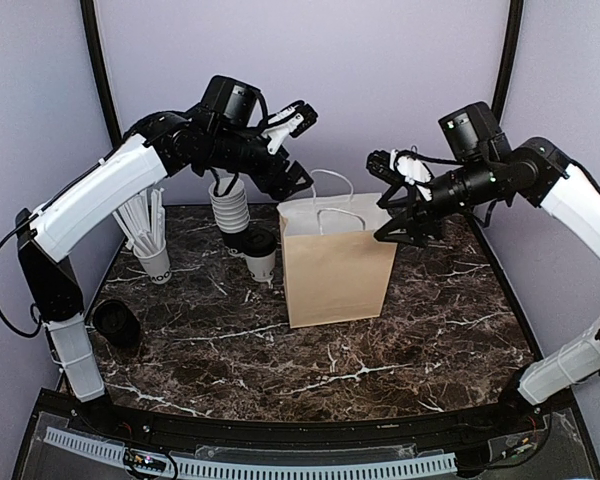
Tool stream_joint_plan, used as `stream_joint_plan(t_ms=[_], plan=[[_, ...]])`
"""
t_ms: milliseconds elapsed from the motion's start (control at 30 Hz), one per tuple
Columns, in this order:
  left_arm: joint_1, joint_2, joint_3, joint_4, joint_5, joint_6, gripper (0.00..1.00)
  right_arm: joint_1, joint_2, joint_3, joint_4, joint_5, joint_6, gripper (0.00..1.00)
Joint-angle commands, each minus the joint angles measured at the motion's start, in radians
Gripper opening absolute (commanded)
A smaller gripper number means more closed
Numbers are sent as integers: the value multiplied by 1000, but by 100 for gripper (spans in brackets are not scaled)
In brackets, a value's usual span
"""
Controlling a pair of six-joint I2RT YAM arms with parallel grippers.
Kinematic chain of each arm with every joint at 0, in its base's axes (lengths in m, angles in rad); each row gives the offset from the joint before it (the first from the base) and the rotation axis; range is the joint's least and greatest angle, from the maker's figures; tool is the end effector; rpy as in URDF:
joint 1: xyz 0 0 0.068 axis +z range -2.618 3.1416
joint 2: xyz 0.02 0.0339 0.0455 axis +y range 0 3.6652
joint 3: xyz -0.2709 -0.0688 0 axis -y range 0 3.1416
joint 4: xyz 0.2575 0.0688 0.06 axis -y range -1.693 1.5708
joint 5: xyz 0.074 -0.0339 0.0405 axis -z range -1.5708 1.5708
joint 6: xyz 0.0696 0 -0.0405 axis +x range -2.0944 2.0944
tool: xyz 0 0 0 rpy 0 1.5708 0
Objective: Pack the takeout coffee
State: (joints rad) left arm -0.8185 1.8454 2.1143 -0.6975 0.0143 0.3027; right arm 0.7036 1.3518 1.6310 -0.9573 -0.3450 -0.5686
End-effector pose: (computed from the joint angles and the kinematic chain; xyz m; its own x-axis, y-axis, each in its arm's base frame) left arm 0.3111 -0.3339 0.4408 -0.0508 0.4905 -0.8700 0.7900 0.5527 0.2655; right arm 0.2141 0.2125 0.4191 0.0329 -0.6366 -0.7705 -0.9398 0.2426 -0.2406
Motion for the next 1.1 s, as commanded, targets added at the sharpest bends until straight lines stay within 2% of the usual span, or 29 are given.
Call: stream_joint_plan(t_ms=[0,133,367,567,700,1000,1067], plan=[[51,-18,-30,-34,60,-42,86,-6,-54,-56,51,-32,-11,68],[78,22,-8,-40,124,-12,85,-10,-78,-92,53,-34,-13,68],[106,108,99,-92,254,13,73,-33,-100,-137,70,-45,-11,68],[107,205,174,-71,261,22,69,-64,-103,-157,82,-75,-7,67],[107,244,210,-83,282,51,54,-74,-108,-161,82,-77,-8,66],[106,246,219,-132,365,79,4,-117,-133,-162,66,-31,-17,63],[103,241,218,-139,384,80,1,-141,-139,-163,69,-9,-16,62]])
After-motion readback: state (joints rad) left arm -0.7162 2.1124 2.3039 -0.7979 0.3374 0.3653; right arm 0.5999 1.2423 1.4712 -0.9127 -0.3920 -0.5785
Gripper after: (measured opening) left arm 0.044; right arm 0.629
